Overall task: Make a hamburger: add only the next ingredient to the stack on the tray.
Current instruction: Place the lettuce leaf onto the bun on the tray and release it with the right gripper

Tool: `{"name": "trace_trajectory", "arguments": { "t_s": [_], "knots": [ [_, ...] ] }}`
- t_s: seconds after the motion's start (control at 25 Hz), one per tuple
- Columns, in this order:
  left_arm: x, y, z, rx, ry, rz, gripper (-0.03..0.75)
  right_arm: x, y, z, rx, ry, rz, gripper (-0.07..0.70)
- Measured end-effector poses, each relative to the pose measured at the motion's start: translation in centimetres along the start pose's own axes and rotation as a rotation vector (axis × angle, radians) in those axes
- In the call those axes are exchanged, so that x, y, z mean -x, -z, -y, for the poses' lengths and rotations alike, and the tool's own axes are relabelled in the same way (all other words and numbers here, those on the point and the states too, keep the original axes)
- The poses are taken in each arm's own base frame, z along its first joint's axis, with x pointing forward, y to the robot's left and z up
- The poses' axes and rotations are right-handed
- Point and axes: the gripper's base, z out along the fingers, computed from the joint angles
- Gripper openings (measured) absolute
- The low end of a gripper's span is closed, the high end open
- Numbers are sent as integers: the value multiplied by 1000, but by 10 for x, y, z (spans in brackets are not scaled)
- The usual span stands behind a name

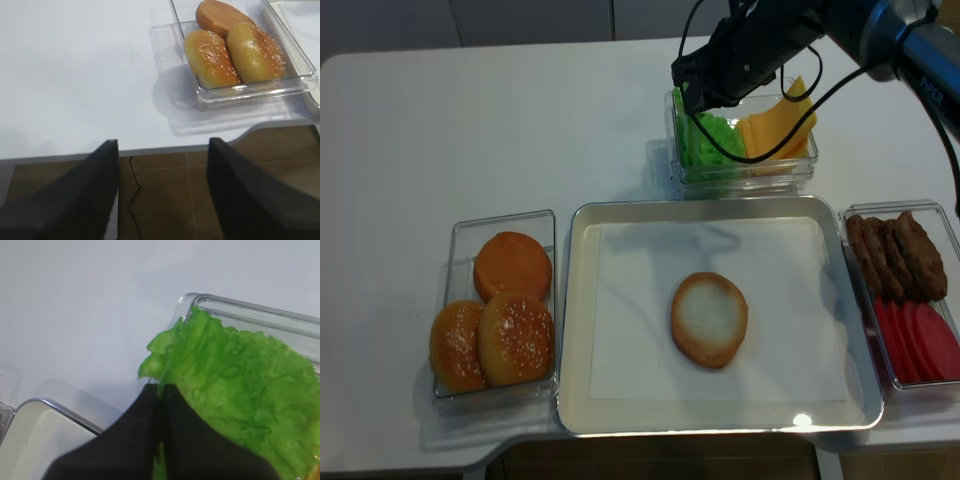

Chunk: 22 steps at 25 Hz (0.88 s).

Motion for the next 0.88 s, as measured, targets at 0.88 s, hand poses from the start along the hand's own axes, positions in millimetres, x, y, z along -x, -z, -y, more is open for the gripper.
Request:
{"name": "trace_trajectory", "arguments": {
  "t_s": [0.88],
  "knots": [
    [0,0,0,0,0,0,417,3,12,-5,-11,12,18,9]
  ]
}}
